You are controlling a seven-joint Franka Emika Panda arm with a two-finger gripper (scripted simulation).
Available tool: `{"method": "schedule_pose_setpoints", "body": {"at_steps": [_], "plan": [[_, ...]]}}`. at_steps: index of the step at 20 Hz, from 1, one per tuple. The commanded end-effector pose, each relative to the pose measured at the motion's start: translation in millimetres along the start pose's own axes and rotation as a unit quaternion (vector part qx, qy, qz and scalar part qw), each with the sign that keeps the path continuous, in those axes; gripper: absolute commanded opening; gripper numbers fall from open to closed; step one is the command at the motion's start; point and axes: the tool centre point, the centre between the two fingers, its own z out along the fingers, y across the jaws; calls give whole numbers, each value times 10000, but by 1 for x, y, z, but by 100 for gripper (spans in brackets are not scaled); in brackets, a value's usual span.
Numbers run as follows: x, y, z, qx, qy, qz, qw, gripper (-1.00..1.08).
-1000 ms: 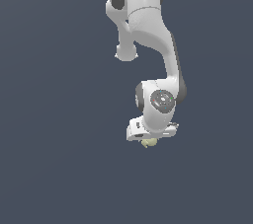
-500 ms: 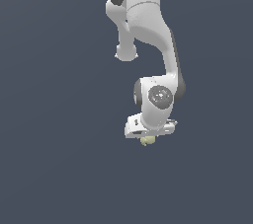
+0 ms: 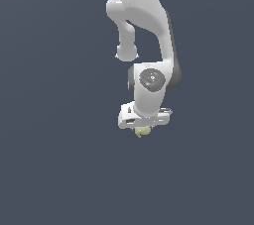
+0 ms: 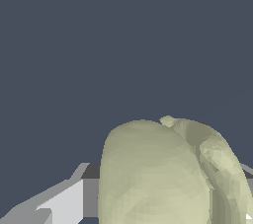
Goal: Pick up the object and move it to a goal position.
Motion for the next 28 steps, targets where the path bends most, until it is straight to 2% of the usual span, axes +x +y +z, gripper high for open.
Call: {"method": "schedule_pose_setpoints", "body": {"at_steps": [1, 16, 28], "plan": [[-11, 10, -16, -1, 6, 2, 10000, -100], [-91, 79, -129, 5, 7, 5, 10000, -100], [-163, 144, -237, 18, 10, 5, 10000, -100]]}}
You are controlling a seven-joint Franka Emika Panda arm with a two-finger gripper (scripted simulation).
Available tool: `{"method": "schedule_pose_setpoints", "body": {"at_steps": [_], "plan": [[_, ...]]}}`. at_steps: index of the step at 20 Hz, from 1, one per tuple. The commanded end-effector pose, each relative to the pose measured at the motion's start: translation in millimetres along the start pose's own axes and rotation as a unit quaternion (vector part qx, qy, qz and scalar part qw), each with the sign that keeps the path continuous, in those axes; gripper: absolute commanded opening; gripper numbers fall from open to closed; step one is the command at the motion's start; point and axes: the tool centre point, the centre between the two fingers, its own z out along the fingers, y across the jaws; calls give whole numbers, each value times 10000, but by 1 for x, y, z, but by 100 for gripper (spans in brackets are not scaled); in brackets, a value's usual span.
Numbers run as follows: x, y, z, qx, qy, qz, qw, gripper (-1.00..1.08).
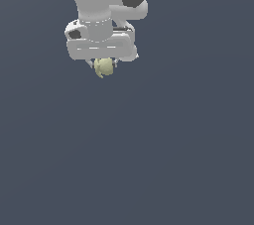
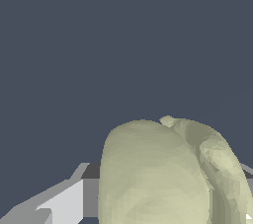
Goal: Pick up the object and move it to a goal position.
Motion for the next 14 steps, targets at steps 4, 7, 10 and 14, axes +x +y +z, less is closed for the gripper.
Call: {"method": "schedule_pose_setpoints", "body": {"at_steps": [4, 7, 10, 14], "plan": [[-31, 28, -47, 4, -1, -2, 10000, -100], [-45, 42, -70, 0, -2, -1, 10000, -100], [-56, 53, -89, -3, -2, -1, 10000, -100], [-66, 64, -106, -6, -3, -1, 10000, -100]]}}
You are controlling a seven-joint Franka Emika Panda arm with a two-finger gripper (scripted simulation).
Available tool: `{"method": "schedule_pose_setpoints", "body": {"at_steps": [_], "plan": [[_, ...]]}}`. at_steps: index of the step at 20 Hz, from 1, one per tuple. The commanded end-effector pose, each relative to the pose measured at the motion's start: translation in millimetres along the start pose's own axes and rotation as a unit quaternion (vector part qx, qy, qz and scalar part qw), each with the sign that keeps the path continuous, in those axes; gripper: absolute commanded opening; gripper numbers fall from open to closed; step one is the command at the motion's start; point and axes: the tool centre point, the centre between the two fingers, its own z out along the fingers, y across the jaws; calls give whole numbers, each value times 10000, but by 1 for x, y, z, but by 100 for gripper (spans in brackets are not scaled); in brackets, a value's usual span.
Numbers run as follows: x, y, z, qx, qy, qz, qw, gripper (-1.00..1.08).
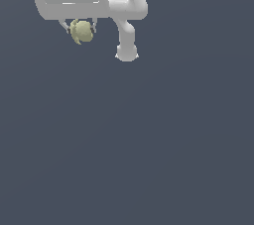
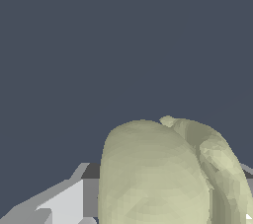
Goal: Pick up the object and move it to a goal position.
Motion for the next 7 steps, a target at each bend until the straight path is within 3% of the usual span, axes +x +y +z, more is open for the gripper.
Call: {"method": "schedule_pose_setpoints", "body": {"at_steps": [1, 7], "plan": [[-6, 6, -9, -3, -7, -5, 10000, -100], [-9, 11, -18, -6, -8, -6, 10000, -100]]}}
